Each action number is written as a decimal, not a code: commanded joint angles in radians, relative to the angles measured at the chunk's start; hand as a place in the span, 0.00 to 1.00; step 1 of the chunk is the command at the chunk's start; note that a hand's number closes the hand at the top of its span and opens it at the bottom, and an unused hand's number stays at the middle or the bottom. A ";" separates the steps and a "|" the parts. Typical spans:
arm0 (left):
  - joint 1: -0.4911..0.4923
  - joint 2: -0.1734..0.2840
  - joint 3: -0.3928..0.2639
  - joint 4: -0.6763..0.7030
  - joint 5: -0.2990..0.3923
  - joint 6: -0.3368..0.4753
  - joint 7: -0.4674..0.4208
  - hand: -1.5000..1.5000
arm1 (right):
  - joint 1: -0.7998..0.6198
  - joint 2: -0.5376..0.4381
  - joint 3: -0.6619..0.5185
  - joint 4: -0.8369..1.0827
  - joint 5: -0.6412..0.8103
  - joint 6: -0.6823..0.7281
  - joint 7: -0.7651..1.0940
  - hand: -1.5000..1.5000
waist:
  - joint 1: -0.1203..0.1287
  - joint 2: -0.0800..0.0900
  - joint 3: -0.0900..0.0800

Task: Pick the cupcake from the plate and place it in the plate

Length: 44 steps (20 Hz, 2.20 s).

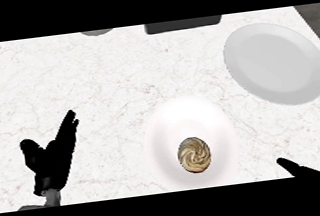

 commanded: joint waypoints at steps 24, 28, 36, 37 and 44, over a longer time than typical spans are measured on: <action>0.020 -0.053 -0.032 0.038 -0.033 -0.037 0.017 0.50 | -0.383 0.438 0.434 0.087 0.564 0.622 0.910 0.00 | 0.051 0.011 0.001; -0.003 -0.068 -0.035 0.028 -0.054 -0.012 0.059 0.50 | -0.391 0.521 0.436 0.169 0.617 0.630 0.888 0.00 | 0.045 0.011 0.002; 0.013 -0.077 -0.024 0.047 -0.051 -0.037 0.034 0.50 | -0.414 0.551 0.439 0.335 0.679 0.601 0.896 0.00 | 0.046 0.012 0.002; 0.000 -0.070 -0.018 0.004 -0.060 -0.018 0.066 0.50 | -0.392 0.551 0.431 0.306 0.685 0.627 0.903 0.00 | 0.043 0.010 0.002; -0.011 -0.060 0.015 0.021 -0.034 -0.066 0.067 0.50 | -0.389 0.552 0.409 0.406 0.676 0.584 0.855 0.00 | 0.045 0.011 0.002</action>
